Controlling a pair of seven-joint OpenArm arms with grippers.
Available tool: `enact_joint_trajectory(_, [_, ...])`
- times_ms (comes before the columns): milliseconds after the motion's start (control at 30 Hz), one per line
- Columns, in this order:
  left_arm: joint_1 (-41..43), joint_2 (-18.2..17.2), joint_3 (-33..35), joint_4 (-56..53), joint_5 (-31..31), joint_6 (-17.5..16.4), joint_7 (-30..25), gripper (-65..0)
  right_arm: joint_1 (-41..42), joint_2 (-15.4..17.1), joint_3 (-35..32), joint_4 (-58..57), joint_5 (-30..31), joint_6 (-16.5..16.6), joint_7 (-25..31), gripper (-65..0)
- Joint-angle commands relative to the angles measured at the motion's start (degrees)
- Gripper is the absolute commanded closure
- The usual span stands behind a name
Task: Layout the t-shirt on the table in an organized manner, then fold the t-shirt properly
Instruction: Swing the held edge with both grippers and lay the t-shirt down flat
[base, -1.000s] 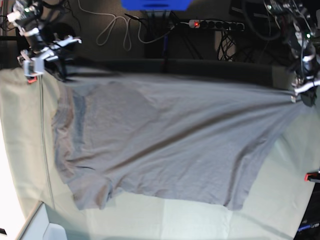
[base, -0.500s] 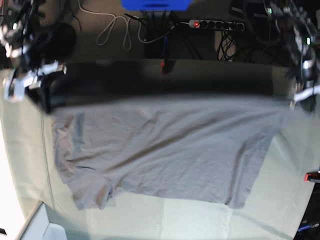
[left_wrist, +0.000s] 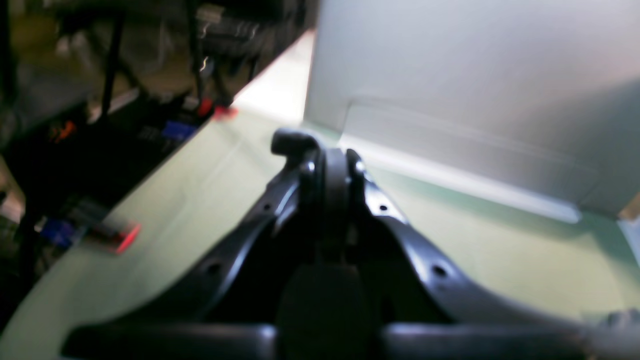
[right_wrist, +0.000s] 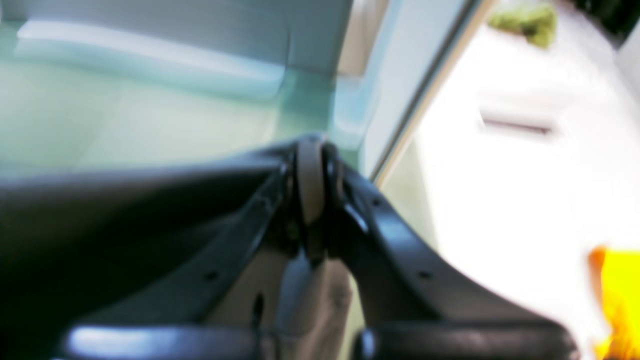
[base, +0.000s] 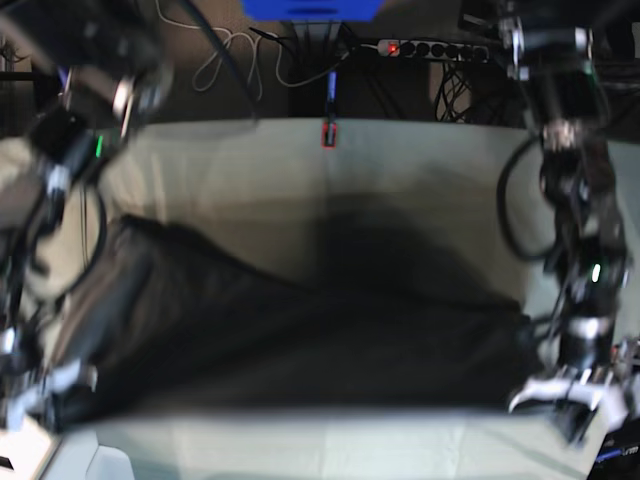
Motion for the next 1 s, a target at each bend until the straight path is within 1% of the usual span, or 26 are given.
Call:
enact_joint_trajectory(0, [-4.2, -0.7, 0.8, 0.6, 1.3, 0.3, -0.7, 0.0, 5.1, 1.3, -0.2, -1.1, -0.2, -0.4, 2.2, 0.0])
enact_joint_trajectory(100, [-12.9, -0.2, 2.5, -1.3, 3.1, 0.3, 3.6, 0.0, 15.1, 2.9, -0.3, -8.8, -2.2, -0.4, 2.4, 0.0])
enact_joint_trajectory(167, [-18.6, -0.4, 3.6, -2.8, 3.2, 0.3, 5.2, 0.0, 21.2, 4.1, -0.3, -12.7, -3.7, -0.4, 2.4, 0.0])
enact_joint_trajectory(233, [-25.3, -0.6, 4.3, -5.5, 3.2, 0.2, 6.1, 0.0, 27.2, 4.8, -0.3, -16.7, -5.2, -0.4, 2.4, 0.0])
enact_joint_trajectory(333, [-34.4, -0.6, 5.3, -10.8, 3.2, 0.2, 6.4, 0.0, 35.4, 4.9, -0.9, -21.5, -7.7, -0.4, 2.4, 0.0])
enact_joint_trajectory(433, [-40.7, -0.7, 7.2, -15.7, 3.2, 0.2, 6.3, 0.0, 40.4, 5.5, -3.2, -23.9, -8.0, -0.4, 2.5, 0.0])
enact_joint_trajectory(500, [-42.7, -0.7, 8.6, -17.9, 3.2, 0.2, 5.9, 0.0, 41.9, 5.9, -4.9, -24.4, -7.9, -0.4, 2.5, 0.0])
enact_joint_trajectory(633, [-42.5, -0.6, 10.2, -16.9, 3.2, 0.2, 5.9, 0.0, 42.1, 5.9, -5.4, -24.0, -7.8, -0.4, 2.6, 0.0])
enact_joint_trajectory(700, [-40.6, -0.6, 9.7, -15.9, 3.2, 0.2, 6.1, 0.0, 40.4, 6.1, -5.3, -23.9, -7.8, -0.4, 3.3, 0.0])
enact_joint_trajectory(733, [-39.5, -0.8, 9.7, -15.4, 3.2, 0.2, 5.9, 0.0, 38.7, 6.2, -5.3, -23.2, -7.7, -0.4, 3.3, 0.0])
enact_joint_trajectory(833, [-35.3, -3.1, 9.7, -12.9, 2.7, 0.2, 6.0, 0.0, 31.9, 6.2, -4.2, -17.1, -4.7, -0.4, 3.1, 0.0])
enact_joint_trajectory(967, [-27.0, -3.6, 9.4, -8.8, 2.6, 0.2, 6.1, 0.0, 19.9, 5.7, -3.8, -7.2, -2.6, -0.4, 3.0, 0.0])
